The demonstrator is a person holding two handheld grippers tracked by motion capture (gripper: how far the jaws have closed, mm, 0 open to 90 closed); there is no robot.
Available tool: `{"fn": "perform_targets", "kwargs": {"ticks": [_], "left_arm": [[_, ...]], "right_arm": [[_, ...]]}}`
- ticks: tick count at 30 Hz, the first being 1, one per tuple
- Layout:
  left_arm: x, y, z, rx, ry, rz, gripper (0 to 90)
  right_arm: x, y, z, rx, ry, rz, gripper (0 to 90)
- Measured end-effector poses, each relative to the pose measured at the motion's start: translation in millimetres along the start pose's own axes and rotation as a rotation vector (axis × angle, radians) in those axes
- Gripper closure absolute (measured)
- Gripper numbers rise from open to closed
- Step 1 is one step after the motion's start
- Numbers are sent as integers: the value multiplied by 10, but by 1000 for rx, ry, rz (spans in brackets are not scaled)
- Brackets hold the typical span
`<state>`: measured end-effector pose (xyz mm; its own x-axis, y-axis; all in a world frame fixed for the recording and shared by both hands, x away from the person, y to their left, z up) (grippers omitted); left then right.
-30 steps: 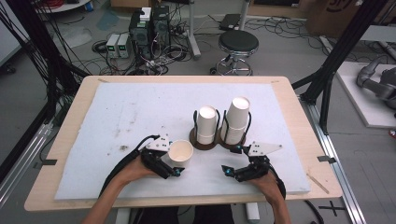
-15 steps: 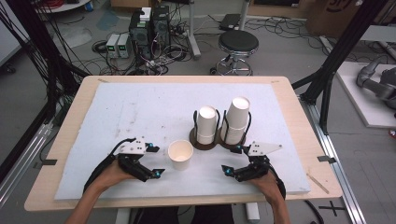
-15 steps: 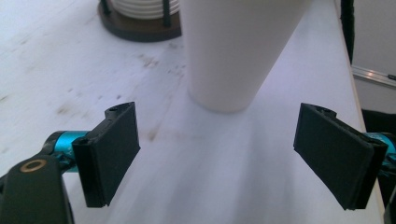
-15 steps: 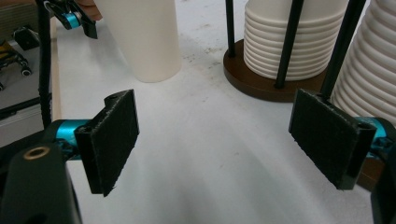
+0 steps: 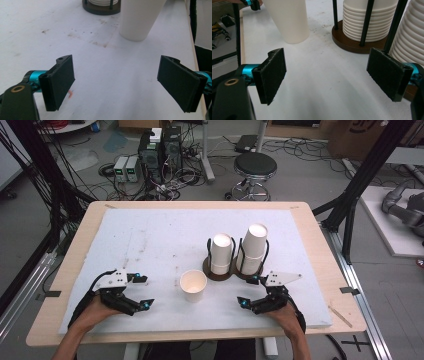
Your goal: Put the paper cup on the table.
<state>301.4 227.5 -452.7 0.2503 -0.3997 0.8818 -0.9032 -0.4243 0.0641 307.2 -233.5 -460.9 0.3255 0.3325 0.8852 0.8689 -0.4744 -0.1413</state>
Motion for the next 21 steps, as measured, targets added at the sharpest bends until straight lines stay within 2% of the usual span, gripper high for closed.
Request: {"fn": "perform_targets", "kwargs": {"ticks": [5, 10, 17, 21], "left_arm": [[-68, -44, -64, 31, 31, -32, 142], [-112, -61, -82, 34, 53, -66, 142], [-131, -81, -123, 43, 99, -93, 142], [-137, -92, -129, 38, 106, -102, 142]], "right_arm": [[-1, -2, -2, 0, 3, 0, 166], [-2, 0, -6, 5, 1, 9, 166], [-1, -1, -4, 0, 4, 2, 166], [-2, -1, -7, -6, 9, -2, 166]]}}
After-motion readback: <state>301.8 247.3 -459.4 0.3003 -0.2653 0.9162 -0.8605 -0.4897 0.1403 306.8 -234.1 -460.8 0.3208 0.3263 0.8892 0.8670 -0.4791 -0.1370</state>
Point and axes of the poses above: each handheld gripper's, and its own axes: z roughly forward along the jaws, x roughly out of its top, y roughly to its right, the point moved 2 cm from there along z, roughly forward along the jaws, and after that the axes turned 1 degree about -x, right-handed, at the moved point
